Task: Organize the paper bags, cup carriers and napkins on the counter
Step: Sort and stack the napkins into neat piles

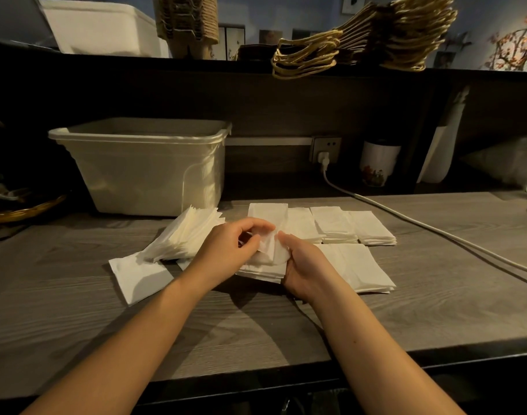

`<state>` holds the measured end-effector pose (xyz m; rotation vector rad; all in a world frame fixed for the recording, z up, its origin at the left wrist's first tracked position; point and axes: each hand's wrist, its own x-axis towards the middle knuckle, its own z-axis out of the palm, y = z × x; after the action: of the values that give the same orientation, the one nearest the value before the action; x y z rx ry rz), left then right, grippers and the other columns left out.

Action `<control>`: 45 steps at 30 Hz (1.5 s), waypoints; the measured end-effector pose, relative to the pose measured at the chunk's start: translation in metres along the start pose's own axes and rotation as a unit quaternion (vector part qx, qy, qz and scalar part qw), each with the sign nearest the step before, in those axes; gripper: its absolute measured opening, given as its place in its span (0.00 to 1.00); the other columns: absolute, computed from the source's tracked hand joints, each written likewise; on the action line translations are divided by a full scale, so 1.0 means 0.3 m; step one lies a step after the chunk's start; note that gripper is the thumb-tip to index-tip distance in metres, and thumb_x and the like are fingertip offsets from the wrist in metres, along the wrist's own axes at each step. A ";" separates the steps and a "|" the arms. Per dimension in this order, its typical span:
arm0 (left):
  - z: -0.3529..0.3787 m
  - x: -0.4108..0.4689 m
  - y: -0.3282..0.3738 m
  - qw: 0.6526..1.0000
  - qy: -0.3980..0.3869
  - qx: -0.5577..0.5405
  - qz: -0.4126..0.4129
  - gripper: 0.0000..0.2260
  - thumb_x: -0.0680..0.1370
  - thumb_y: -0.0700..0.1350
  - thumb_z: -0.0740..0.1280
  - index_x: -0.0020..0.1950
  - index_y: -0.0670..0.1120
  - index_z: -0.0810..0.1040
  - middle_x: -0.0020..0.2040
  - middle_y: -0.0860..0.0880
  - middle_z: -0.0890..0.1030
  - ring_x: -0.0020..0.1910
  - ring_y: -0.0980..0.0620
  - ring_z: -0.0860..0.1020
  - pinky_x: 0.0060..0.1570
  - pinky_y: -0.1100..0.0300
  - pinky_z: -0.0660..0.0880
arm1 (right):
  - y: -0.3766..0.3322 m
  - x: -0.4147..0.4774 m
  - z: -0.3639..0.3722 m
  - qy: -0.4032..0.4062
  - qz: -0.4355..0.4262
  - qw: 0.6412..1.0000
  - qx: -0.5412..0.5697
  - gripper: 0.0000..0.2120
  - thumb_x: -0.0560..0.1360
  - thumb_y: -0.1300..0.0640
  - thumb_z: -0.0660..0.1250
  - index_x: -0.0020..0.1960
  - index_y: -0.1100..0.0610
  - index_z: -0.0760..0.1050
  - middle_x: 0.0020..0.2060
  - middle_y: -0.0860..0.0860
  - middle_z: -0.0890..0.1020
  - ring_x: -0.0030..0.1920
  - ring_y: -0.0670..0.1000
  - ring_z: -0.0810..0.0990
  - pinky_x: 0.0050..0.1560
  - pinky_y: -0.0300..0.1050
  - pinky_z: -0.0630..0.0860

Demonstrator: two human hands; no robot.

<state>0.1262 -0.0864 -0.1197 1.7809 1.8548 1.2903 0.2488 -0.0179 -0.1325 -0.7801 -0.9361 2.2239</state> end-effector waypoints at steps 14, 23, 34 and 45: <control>0.011 -0.002 0.001 0.998 -0.013 0.058 0.029 0.13 0.77 0.45 0.66 0.58 0.59 0.75 0.49 0.63 0.76 0.45 0.66 0.74 0.43 0.76 0.71 | 0.013 0.023 -0.016 0.010 -0.020 0.999 -0.043 0.18 0.81 0.53 0.58 0.67 0.61 0.70 0.60 0.62 0.77 0.57 0.59 0.79 0.59 0.55 0.76; 0.022 0.005 0.006 0.992 -0.019 0.117 0.050 0.12 0.78 0.46 0.63 0.62 0.52 0.77 0.50 0.60 0.71 0.45 0.64 0.72 0.44 0.74 0.70 | 0.015 0.032 -0.015 0.005 -0.023 0.999 -0.030 0.22 0.79 0.50 0.60 0.69 0.61 0.68 0.66 0.61 0.72 0.62 0.59 0.76 0.63 0.54 0.73; -0.010 0.002 0.001 0.998 0.011 0.055 0.006 0.10 0.77 0.43 0.65 0.54 0.56 0.78 0.53 0.61 0.72 0.40 0.60 0.73 0.40 0.73 0.71 | -0.005 0.017 -0.005 0.016 0.001 1.000 0.025 0.18 0.81 0.58 0.55 0.68 0.64 0.66 0.56 0.64 0.79 0.52 0.60 0.81 0.50 0.55 0.78; -0.019 0.019 0.000 0.987 0.061 -0.134 -0.070 0.10 0.80 0.45 0.60 0.56 0.60 0.74 0.54 0.65 0.72 0.55 0.65 0.69 0.44 0.75 0.67 | 0.002 -0.001 0.005 -0.017 0.017 0.997 -0.070 0.10 0.80 0.59 0.57 0.61 0.59 0.69 0.53 0.59 0.81 0.51 0.58 0.81 0.48 0.54 0.79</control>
<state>0.1209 -0.0835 -0.1144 1.4389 1.7329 1.5411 0.2476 -0.0191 -0.1319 -0.8292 -1.1135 2.2240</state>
